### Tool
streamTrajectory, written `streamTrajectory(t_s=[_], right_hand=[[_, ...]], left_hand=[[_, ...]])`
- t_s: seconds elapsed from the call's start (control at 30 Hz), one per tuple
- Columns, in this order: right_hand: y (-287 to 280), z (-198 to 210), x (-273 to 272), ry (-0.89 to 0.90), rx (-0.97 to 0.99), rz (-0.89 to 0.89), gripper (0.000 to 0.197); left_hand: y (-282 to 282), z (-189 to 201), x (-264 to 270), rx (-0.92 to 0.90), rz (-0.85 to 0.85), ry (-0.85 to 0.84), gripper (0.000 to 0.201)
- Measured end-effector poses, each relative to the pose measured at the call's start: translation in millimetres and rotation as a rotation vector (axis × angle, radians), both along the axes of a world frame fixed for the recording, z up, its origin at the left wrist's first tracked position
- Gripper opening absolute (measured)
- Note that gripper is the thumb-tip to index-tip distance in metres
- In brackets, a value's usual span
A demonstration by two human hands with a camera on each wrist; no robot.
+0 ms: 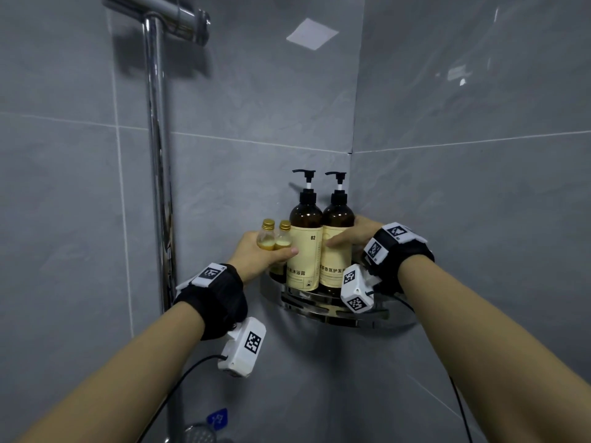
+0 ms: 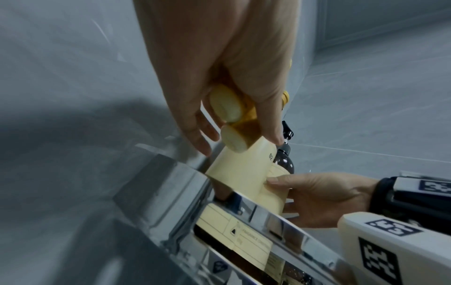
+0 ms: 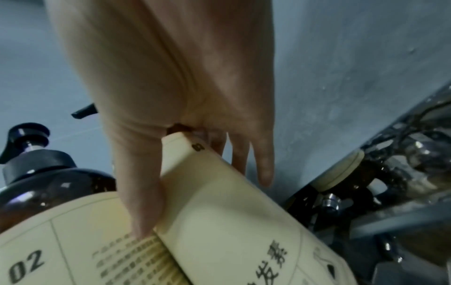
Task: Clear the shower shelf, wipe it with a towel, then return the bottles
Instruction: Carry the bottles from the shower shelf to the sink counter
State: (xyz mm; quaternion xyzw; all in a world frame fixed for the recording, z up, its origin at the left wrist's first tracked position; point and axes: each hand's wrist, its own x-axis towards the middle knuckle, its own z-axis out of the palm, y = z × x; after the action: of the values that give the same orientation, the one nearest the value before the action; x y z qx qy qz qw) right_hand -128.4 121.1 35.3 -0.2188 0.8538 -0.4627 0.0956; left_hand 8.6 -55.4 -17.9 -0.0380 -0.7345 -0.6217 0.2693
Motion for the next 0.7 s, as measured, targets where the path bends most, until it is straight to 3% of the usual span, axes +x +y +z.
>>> streamTrajectory(t_s=[0.3,0.53,0.7], right_hand=[[18.9,7.0,11.7,0.087,0.157,-0.055,0.06],[36.3,11.5,24.8,0.081,0.157,-0.018,0.077],[32.9,5.2,27.0,-0.008,0.08,0.066,0.075]], left_hand=[[-0.9,1.6,-2.4,-0.051,-0.121,-0.069,0.027],[11.1,5.0,-8.9,-0.094,-0.144,-0.11,0.027],[17.0,8.7,-13.6,-0.107,-0.206,-0.157,0.026]])
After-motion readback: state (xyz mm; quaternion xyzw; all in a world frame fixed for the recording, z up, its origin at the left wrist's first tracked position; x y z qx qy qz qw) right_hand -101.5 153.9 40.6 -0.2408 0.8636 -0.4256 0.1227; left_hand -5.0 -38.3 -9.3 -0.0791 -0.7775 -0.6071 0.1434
